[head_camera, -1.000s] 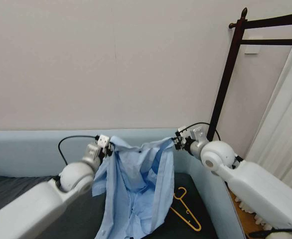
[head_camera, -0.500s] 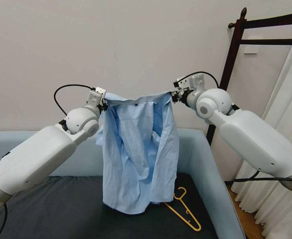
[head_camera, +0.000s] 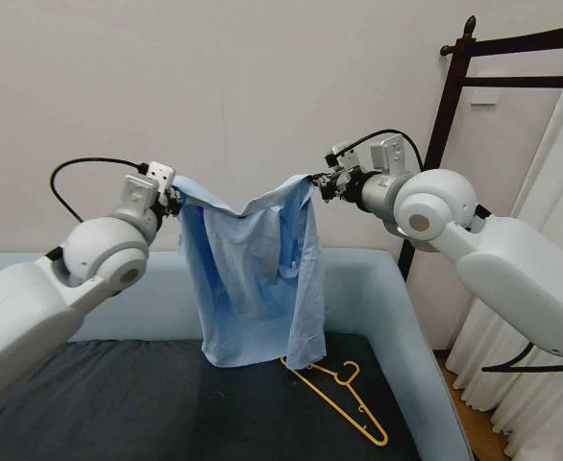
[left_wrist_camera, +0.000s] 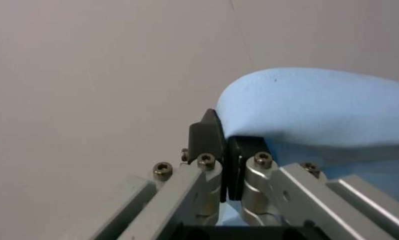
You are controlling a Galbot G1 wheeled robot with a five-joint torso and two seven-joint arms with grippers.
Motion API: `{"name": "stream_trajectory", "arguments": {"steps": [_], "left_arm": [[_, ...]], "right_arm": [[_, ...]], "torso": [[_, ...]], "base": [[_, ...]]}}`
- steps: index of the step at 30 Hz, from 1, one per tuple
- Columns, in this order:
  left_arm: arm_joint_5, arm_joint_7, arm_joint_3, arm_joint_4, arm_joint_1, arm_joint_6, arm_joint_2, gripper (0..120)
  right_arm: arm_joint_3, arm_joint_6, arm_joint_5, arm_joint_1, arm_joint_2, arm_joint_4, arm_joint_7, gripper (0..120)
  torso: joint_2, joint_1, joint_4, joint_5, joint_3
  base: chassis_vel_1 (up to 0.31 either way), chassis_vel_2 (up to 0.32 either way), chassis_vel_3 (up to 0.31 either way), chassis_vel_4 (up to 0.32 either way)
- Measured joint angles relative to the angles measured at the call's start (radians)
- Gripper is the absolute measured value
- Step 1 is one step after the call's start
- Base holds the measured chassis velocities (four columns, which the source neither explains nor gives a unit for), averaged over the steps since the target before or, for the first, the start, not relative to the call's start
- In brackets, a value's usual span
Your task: Pick up the clothes from the sofa and hang them on the clothes hanger.
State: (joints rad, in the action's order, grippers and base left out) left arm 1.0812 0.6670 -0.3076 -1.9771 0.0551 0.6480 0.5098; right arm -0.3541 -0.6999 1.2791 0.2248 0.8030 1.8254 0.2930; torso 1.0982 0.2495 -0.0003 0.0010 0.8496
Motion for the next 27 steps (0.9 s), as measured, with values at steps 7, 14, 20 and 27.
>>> {"name": "stream_trajectory", "arguments": {"steps": [7, 14, 20, 27], "left_arm": [[0.154, 0.046, 0.013, -0.103, 0.043, 0.058, -0.109, 0], [0.172, 0.111, 0.097, -0.149, -0.132, 0.073, -0.101, 0], [-0.085, 0.088, 0.237, -0.091, -0.509, 0.051, -0.025, 0], [-0.397, 0.016, 0.311, 0.017, -0.826, -0.009, 0.132, 0]], "right_arm": [[0.007, -0.013, 0.058, 0.024, -0.056, 0.058, -0.015, 0], [0.058, -0.021, 0.049, -0.116, -0.075, 0.119, -0.014, 0], [0.025, -0.020, -0.077, -0.346, -0.051, 0.160, -0.018, 0], [-0.069, -0.010, -0.235, -0.487, 0.093, 0.043, -0.057, 0]], "torso": [[0.000, 0.000, 0.0001, 0.0000, 0.000], [0.000, 0.000, -0.0001, -0.0002, 0.000], [0.000, 0.000, -0.0007, -0.0001, 0.000], [0.000, 0.000, 0.0007, -0.0007, 0.000]], "base": [[0.000, 0.000, 0.000, 0.000], [0.000, 0.000, 0.000, 0.000], [0.000, 0.000, 0.000, 0.000], [0.000, 0.000, 0.000, 0.000]]}}
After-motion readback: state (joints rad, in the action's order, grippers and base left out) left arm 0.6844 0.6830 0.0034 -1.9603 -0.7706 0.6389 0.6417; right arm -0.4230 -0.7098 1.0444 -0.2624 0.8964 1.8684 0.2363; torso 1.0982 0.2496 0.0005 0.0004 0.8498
